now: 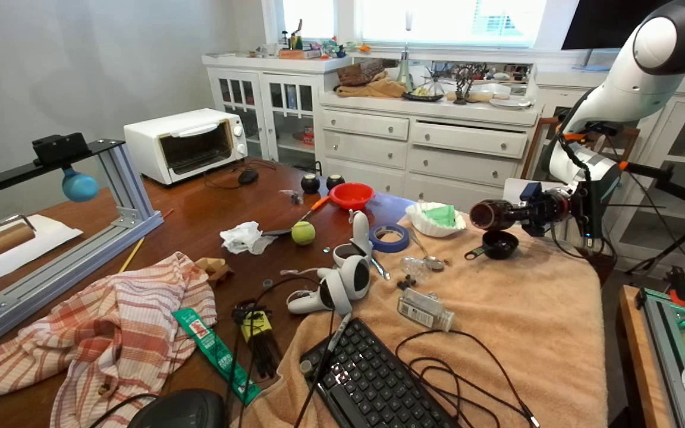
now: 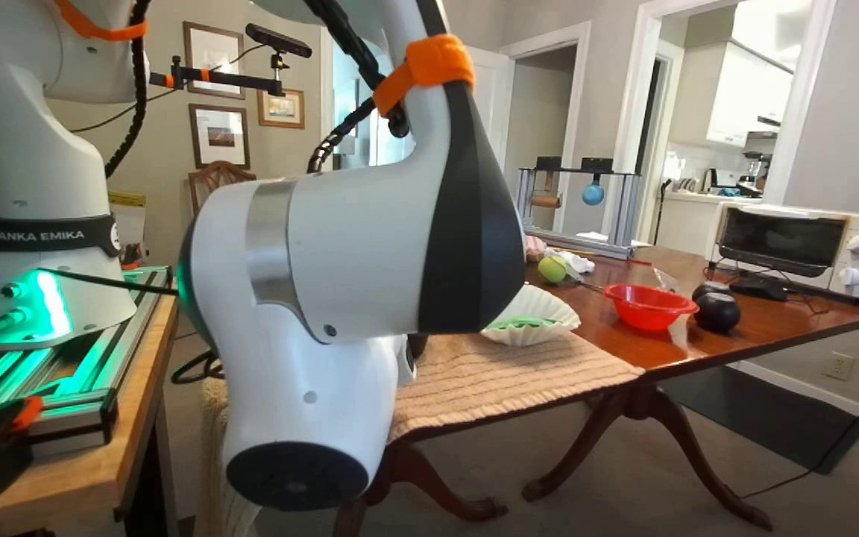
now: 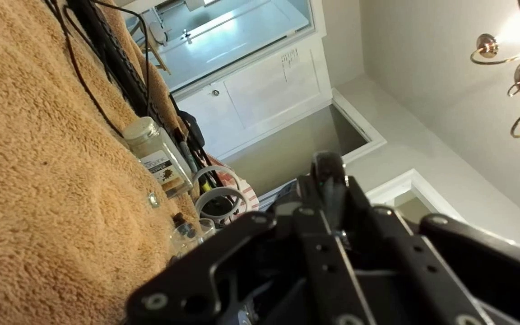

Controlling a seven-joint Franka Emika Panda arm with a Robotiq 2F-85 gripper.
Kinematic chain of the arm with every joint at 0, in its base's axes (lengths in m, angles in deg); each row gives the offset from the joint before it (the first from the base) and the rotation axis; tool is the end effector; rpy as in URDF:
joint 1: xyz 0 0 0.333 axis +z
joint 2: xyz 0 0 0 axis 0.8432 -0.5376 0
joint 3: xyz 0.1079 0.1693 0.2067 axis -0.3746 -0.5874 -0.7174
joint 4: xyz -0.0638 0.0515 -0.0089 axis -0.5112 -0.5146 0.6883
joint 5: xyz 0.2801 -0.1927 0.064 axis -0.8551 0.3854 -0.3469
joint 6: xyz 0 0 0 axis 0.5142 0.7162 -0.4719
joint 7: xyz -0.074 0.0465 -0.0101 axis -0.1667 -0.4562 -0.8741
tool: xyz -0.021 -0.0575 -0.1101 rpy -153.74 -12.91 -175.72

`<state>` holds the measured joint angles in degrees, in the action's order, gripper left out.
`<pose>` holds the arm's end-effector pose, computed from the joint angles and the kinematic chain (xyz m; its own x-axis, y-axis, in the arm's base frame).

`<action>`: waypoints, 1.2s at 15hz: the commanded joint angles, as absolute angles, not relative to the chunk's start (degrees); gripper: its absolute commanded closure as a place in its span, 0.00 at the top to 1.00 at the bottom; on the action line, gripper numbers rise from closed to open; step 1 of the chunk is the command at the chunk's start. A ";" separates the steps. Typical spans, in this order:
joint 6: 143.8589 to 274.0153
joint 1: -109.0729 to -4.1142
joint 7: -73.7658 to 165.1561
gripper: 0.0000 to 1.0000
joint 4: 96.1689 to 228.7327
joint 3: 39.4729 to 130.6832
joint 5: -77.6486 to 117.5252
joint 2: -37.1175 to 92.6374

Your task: Pour the contents in the brown mug into the black measuring cup.

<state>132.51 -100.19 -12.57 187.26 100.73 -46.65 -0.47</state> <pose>0.2905 -0.2723 0.1409 0.8569 -0.3004 -0.4189 -0.3225 0.3217 -0.8902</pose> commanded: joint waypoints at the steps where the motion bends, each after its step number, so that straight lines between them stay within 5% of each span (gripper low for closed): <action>1: 129.82 -100.94 -12.21 0.04 185.81 100.59 -46.33 -1.74; 18: 121.17 -104.74 -13.10 0.04 178.98 99.41 -46.10 -8.51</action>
<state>124.52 -103.31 -12.72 181.45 99.85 -46.64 -6.85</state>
